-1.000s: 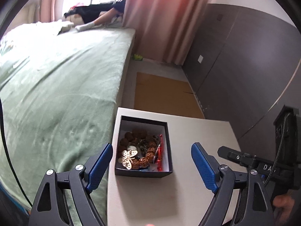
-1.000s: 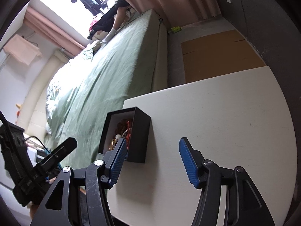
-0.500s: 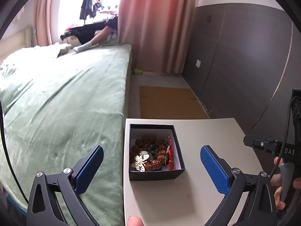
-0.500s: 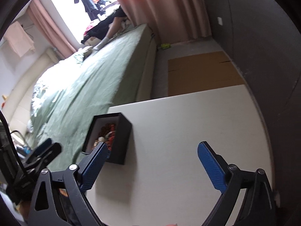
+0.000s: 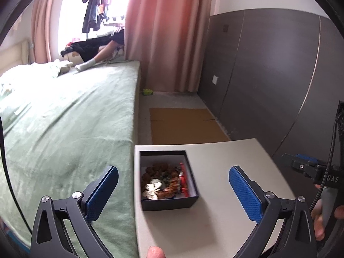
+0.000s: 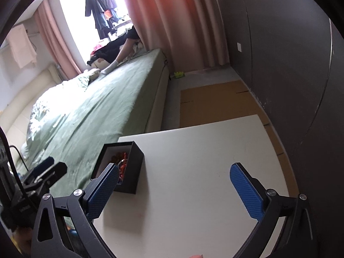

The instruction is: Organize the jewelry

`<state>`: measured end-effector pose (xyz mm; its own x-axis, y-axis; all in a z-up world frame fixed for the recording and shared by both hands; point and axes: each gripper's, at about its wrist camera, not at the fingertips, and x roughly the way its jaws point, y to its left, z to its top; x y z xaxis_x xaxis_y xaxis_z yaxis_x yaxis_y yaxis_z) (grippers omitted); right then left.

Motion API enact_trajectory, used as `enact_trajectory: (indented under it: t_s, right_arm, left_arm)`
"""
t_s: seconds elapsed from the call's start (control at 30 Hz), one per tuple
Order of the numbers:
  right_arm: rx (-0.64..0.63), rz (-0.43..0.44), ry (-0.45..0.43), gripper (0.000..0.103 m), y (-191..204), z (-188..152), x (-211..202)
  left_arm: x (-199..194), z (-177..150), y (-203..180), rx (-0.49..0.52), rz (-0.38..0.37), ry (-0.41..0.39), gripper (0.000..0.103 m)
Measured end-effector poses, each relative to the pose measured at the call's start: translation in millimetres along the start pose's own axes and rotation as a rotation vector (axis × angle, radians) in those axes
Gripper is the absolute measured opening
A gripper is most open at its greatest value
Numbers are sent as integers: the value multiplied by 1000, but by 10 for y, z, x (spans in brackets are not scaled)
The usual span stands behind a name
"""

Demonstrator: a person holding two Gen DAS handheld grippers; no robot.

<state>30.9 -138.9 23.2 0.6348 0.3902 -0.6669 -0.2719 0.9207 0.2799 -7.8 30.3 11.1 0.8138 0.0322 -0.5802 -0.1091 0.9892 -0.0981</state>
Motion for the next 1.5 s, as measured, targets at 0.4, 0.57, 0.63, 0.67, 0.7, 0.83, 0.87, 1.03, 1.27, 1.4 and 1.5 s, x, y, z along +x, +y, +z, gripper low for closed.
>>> enact_trajectory:
  t_s: [0.4,0.57,0.63,0.67,0.7,0.83,0.87,1.03,1.27,1.4,1.5]
  right_arm:
    - [-36,-44,-20,103,126,-12,-22]
    - [-18,-53,-27,103,96,-18,-53]
    - [-11,-51,-21,103,85,-19,-47]
    - [-9,-50,-19,103,83,-20,-44]
    - [-8,-50,-17,103,81,-25,-45]
    - [-9,-63,-29,103,93,-21,-57]
    - [-8,-66,-31,103,91,-17,-60]
    - [-14,-66,-33,103,99,-23,-80]
    - [-13,-63,-35,103,100,-26,-86]
    - [-15,-60,-36,103,101,-32,-105]
    - [-15,-61,-32,103,93,-28,-94]
  left_arm:
    - [-66,50,138,-50,-2,-23,102]
    - [-96,53,156,-54,-1,-30,102]
    - [-97,53,162,-54,-4,-27,103]
    - [-102,54,161,-56,-5,-25,103]
    - [-97,53,162,-58,-6,-24,103]
    - [-121,57,175,-68,-2,-26,103]
    - [-112,62,174,-68,-1,-26,102]
    - [-96,57,160,-62,9,-26,103]
    - [-110,48,121,-50,11,-35,102]
    - [-106,43,107,-48,15,-33,102]
    - [-108,44,104,-45,17,-32,102]
